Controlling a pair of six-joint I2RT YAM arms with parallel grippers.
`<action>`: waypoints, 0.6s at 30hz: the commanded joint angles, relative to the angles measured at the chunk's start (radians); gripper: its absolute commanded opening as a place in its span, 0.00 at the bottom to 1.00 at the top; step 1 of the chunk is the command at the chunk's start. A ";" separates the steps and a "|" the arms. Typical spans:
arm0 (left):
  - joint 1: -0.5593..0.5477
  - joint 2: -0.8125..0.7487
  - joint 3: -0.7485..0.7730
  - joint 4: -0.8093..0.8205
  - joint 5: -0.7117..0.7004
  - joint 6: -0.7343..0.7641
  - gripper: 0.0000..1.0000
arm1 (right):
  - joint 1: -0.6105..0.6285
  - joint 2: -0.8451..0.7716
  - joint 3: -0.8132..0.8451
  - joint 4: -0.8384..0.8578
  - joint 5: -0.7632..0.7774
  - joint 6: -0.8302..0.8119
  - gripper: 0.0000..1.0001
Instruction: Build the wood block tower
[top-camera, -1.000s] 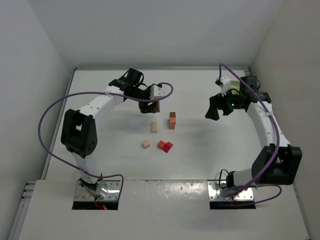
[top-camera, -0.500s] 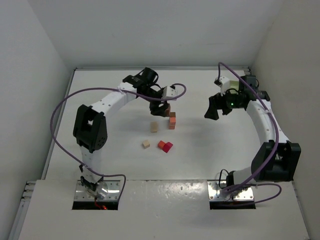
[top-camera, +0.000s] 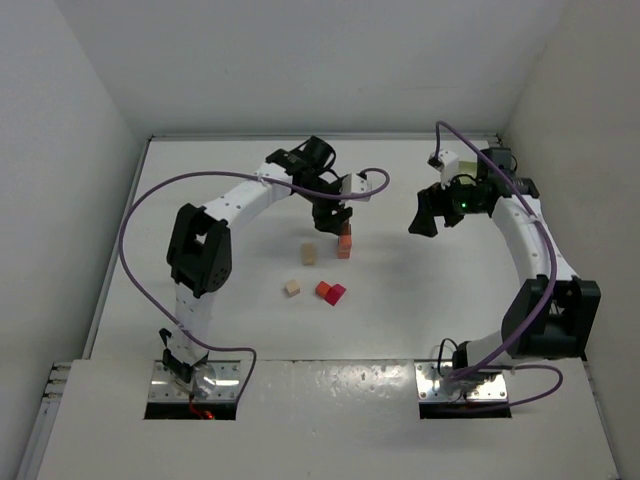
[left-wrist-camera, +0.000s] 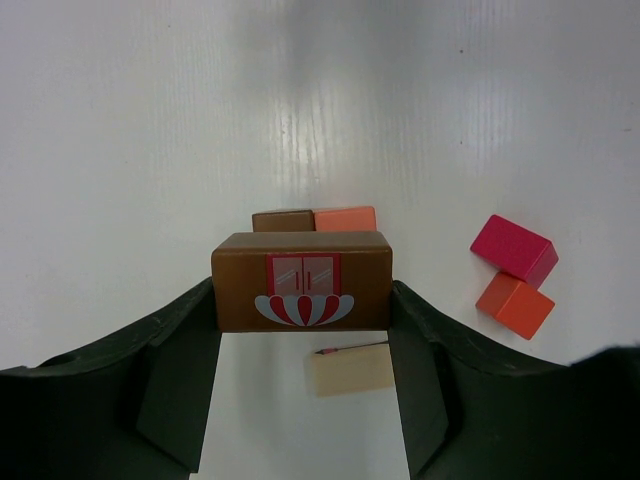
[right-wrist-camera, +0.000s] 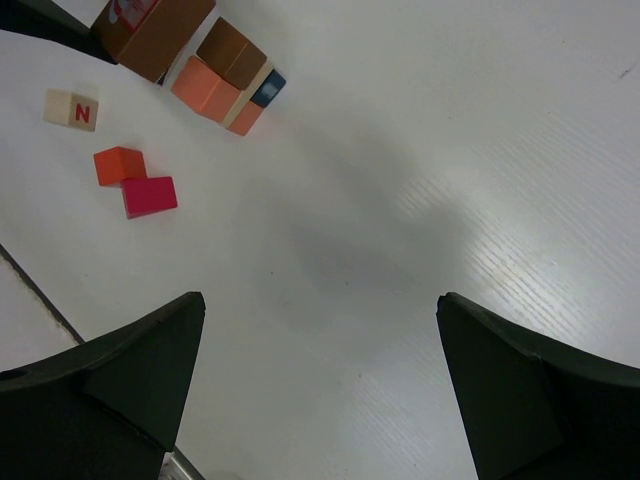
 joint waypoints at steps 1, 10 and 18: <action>-0.020 0.008 0.046 -0.007 -0.010 -0.026 0.38 | -0.003 0.014 0.054 0.008 -0.013 -0.018 0.99; -0.040 0.028 0.046 -0.007 -0.019 -0.057 0.39 | -0.018 0.032 0.077 -0.002 -0.042 -0.012 0.99; -0.040 0.037 0.046 -0.007 -0.037 -0.048 0.41 | -0.027 0.038 0.083 0.018 -0.049 0.007 0.99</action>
